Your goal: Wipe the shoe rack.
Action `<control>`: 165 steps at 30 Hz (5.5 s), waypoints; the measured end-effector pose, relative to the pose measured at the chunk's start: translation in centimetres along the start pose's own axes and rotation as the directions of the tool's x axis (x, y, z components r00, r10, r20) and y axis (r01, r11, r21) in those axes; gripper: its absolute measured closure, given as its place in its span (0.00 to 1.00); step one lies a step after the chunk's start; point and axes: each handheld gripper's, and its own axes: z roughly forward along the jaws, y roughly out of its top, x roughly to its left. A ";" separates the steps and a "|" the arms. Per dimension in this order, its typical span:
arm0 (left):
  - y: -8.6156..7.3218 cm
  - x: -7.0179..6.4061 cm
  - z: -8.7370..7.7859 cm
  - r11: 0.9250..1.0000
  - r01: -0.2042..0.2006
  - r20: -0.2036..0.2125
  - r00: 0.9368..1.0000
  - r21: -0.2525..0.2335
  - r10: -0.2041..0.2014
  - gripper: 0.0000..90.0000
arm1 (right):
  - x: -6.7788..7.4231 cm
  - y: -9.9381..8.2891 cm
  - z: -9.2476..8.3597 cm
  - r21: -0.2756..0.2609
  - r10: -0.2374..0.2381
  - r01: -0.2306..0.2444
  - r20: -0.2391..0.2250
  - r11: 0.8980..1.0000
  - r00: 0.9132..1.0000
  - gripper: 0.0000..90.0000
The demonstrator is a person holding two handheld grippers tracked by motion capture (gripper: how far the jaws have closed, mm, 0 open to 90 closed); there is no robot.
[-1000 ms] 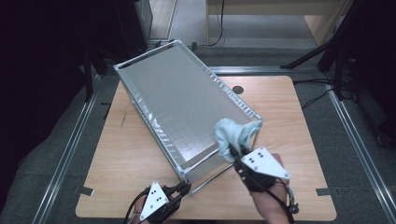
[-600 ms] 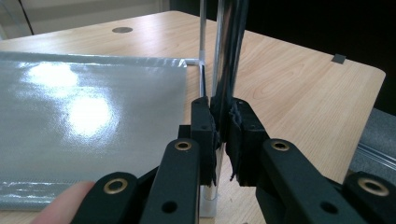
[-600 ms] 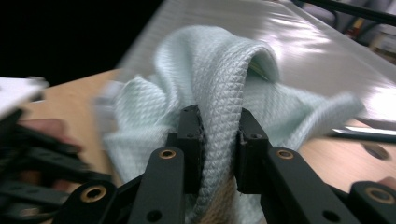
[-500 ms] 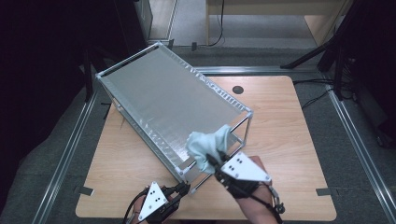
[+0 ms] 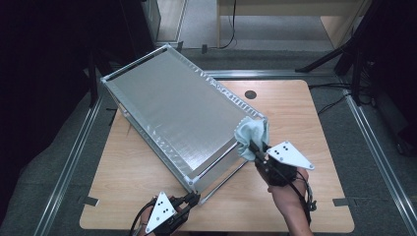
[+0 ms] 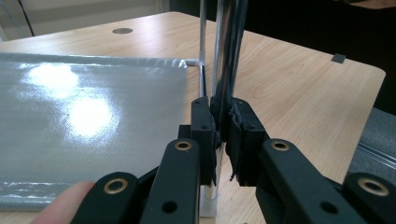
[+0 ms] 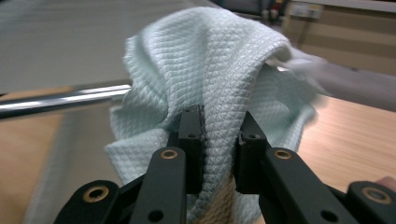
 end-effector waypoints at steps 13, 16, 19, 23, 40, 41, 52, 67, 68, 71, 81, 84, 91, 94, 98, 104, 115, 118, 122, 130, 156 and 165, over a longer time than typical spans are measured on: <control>-0.1 0.0 -0.1 1.000 0.003 -0.002 1.000 0.001 -0.003 0.91 | 8.9 1.8 -2.3 -0.055 -0.189 0.181 -0.266 0.982 0.945 0.84; -0.1 -0.1 -0.2 1.000 0.001 -0.006 1.000 0.001 -0.001 0.91 | 8.3 1.7 -2.1 -0.054 -0.176 0.168 -0.260 0.984 0.950 0.80; -0.1 -0.1 -0.1 1.000 0.004 -0.005 1.000 -0.001 -0.004 0.91 | 6.6 1.5 -1.7 -0.042 -0.138 0.132 -0.203 0.990 0.970 0.81; -0.2 0.0 -0.1 1.000 0.004 -0.002 1.000 -0.002 -0.004 0.91 | 3.6 1.1 -0.8 -0.017 -0.076 0.074 -0.104 0.997 0.992 0.83; -0.2 0.1 -0.1 1.000 0.005 0.003 1.000 -0.001 -0.005 0.91 | 6.8 1.6 -2.2 -0.038 -0.133 0.128 -0.184 0.991 0.974 0.83; -0.2 0.0 -0.1 1.000 0.006 0.003 1.000 -0.001 -0.006 0.91 | 7.8 1.7 -2.5 -0.047 -0.159 0.152 -0.214 0.987 0.964 0.82; -0.2 0.1 -0.2 1.000 0.003 0.003 1.000 0.005 -0.003 0.91 | 7.6 1.4 -1.8 -0.029 -0.144 0.141 -0.176 0.990 0.974 0.81; -0.2 0.2 -0.2 1.000 0.001 0.008 1.000 0.006 -0.001 0.91 | -4.7 -3.0 1.6 0.112 0.054 -0.081 0.228 0.990 0.972 0.82; -0.2 0.2 -0.2 1.000 0.002 0.010 1.000 0.005 -0.002 0.91 | -6.1 -3.9 1.9 0.133 0.067 -0.104 0.261 0.986 0.963 0.82; -0.3 0.3 -0.2 1.000 -0.001 0.014 1.000 0.006 0.000 0.91 | -9.0 -5.8 2.1 0.168 0.109 -0.173 0.333 0.971 0.937 0.82; -0.2 0.4 -0.1 1.000 0.008 0.020 1.000 0.009 -0.008 0.91 | -14.2 -10.0 1.7 0.261 0.187 -0.333 0.458 0.906 0.869 0.72; -0.2 0.4 -0.1 1.000 0.006 0.019 1.000 0.011 -0.006 0.91 | -13.9 -8.6 0.7 0.173 0.240 -0.349 0.454 0.921 0.858 0.55; -0.2 0.3 -0.1 1.000 0.017 0.009 1.000 0.008 -0.017 0.91 | -9.5 -4.1 -0.6 0.044 0.165 -0.182 0.256 0.982 0.953 0.53; -0.2 0.3 0.0 1.000 0.023 0.011 1.000 0.006 -0.023 0.91 | -7.1 -4.1 1.2 0.073 0.098 -0.110 0.152 0.991 0.983 0.55; -0.2 0.3 0.2 1.000 0.029 0.018 0.999 0.004 -0.029 0.91 | -5.2 -4.4 4.0 0.115 0.057 -0.068 0.094 0.991 0.994 0.61; 0.0 0.2 0.8 1.000 0.025 0.021 0.999 0.004 -0.025 0.91 | -5.3 -4.4 6.9 0.102 0.098 -0.112 0.134 0.988 0.986 0.89; 1.3 -1.1 3.9 0.999 0.020 0.017 1.000 0.024 -0.021 0.91 | -7.4 -3.3 9.3 0.132 0.115 -0.138 0.170 0.982 0.979 0.80; 1.8 -1.8 5.4 0.999 0.025 0.023 0.999 0.022 -0.025 0.91 | -7.6 -2.9 8.3 0.138 0.127 -0.148 0.154 0.979 0.980 0.60; 2.5 -2.5 7.6 0.999 0.049 0.036 0.998 0.019 -0.049 0.91 | -6.7 -4.4 4.6 0.131 0.052 -0.064 0.092 0.989 0.994 0.47; 4.4 -3.3 12.3 0.993 0.111 0.059 0.992 0.035 -0.113 0.86 | -5.4 -8.5 -2.8 0.084 0.139 -0.134 -0.053 0.987 0.989 0.32; -1.1 12.1 -3.3 0.948 0.312 -0.367 0.876 -0.068 -0.314 0.42 | 2.3 -9.2 0.1 0.094 -0.006 0.022 -0.164 0.995 0.987 0.90; -1.1 14.3 -3.6 0.929 0.365 -0.416 0.836 -0.067 -0.358 0.42 | -2.2 -10.3 -2.6 0.096 0.029 -0.021 -0.088 0.995 0.996 0.89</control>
